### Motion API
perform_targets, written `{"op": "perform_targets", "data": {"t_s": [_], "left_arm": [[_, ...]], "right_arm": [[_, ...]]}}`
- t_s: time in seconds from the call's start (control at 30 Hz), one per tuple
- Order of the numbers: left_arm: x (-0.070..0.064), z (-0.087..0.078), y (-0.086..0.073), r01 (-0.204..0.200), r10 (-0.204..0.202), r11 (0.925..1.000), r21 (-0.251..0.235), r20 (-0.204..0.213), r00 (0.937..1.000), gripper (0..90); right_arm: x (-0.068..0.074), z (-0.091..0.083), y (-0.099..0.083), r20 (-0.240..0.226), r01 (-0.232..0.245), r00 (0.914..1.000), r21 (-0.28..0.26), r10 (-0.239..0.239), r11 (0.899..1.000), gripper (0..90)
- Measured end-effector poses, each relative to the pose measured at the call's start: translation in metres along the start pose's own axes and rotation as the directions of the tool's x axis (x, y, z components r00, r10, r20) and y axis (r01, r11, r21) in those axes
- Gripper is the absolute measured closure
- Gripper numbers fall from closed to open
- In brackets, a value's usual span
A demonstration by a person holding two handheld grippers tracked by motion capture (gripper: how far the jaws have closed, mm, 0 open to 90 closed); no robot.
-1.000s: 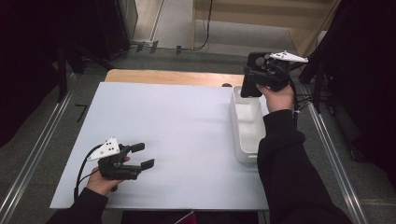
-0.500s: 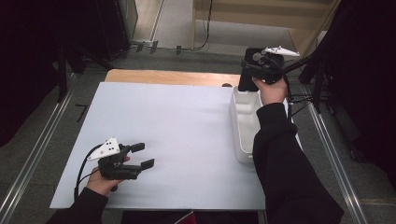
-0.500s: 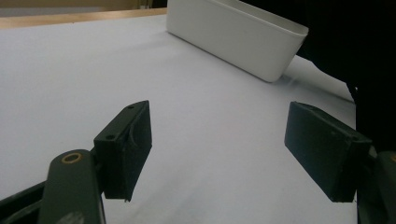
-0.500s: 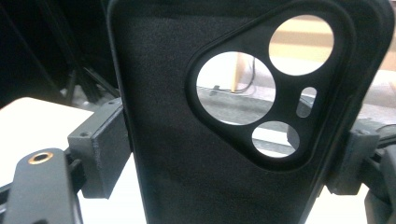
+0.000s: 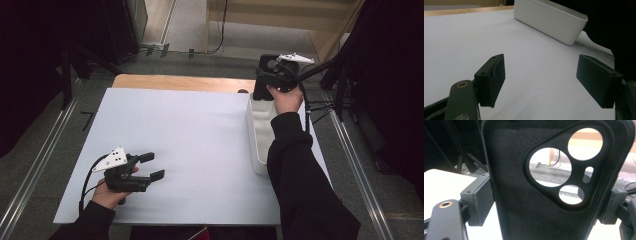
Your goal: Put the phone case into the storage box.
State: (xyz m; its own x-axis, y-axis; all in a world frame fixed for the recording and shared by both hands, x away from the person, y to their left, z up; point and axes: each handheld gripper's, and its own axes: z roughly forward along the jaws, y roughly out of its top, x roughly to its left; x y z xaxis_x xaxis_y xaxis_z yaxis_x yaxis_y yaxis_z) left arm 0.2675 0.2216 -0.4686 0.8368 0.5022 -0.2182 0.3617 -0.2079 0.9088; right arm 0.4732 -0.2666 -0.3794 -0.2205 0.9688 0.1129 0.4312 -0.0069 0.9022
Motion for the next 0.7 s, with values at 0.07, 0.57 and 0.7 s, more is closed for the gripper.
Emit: {"op": "perform_targets", "data": {"t_s": [0.07, 0.57, 0.7], "left_arm": [[0.0, 0.0, 0.0, 0.004, -0.004, 1.0, -0.004, 0.0, 1.0, 22.9], [0.001, 0.001, 0.0, 0.003, -0.003, 1.0, -0.004, 0.001, 1.0, 22.9], [0.001, 0.001, 0.0, 0.004, -0.004, 1.0, -0.006, 0.0, 1.0, 22.9]], "right_arm": [[0.0, 0.002, -0.003, -0.004, -0.006, 1.0, 0.001, 0.006, 1.0, 15.0], [0.0, 0.012, -0.02, 0.002, -0.002, 1.0, 0.012, 0.001, 1.0, 14.9], [-0.001, 0.014, -0.024, 0.005, -0.008, 1.0, 0.019, 0.008, 1.0, 14.9]]}}
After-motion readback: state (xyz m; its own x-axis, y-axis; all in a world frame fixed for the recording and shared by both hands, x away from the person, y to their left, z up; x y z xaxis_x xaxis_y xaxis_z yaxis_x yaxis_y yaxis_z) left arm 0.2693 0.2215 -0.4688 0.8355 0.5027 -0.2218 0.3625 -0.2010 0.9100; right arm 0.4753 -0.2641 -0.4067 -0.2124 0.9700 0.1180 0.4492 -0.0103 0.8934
